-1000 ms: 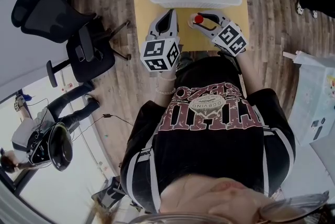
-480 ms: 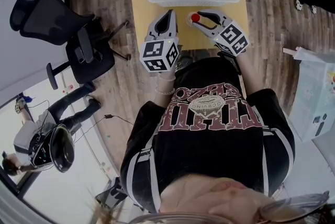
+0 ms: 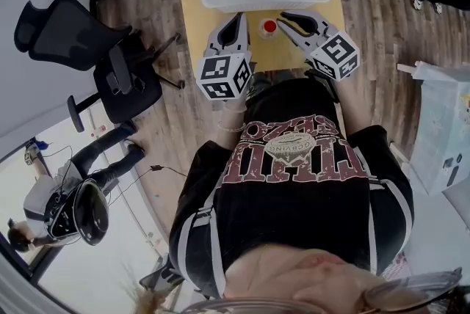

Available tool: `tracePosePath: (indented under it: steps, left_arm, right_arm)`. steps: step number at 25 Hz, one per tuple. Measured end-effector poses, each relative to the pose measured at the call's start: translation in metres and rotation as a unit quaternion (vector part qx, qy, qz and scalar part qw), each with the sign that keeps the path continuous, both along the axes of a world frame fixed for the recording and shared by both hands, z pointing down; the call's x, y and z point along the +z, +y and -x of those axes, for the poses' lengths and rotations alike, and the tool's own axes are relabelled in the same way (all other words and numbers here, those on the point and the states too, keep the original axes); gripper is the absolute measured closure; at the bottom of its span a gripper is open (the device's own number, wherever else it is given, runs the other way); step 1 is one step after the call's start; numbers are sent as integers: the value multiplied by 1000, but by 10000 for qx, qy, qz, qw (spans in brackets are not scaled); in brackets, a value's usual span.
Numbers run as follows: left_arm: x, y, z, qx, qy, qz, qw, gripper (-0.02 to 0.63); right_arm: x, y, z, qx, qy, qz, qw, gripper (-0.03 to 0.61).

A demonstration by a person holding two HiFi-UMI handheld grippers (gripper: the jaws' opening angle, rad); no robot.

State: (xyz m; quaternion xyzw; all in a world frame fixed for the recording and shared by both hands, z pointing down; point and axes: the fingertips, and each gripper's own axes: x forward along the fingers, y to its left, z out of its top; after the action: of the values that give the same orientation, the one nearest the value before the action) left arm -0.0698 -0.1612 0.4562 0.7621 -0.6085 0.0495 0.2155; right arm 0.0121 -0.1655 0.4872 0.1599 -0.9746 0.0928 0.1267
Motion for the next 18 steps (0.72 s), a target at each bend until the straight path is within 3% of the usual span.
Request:
tracePosePath:
  steps: [4, 18]
  left_arm:
    - [-4, -6, -12, 113, -20, -54, 9999, 566]
    - [-18, -25, -26, 377, -32, -230, 9990, 566]
  right_arm:
    - [-12, -11, -9, 227, -146, -134, 9995, 545]
    - [-32, -31, -9, 428, -285, -263, 9983, 560]
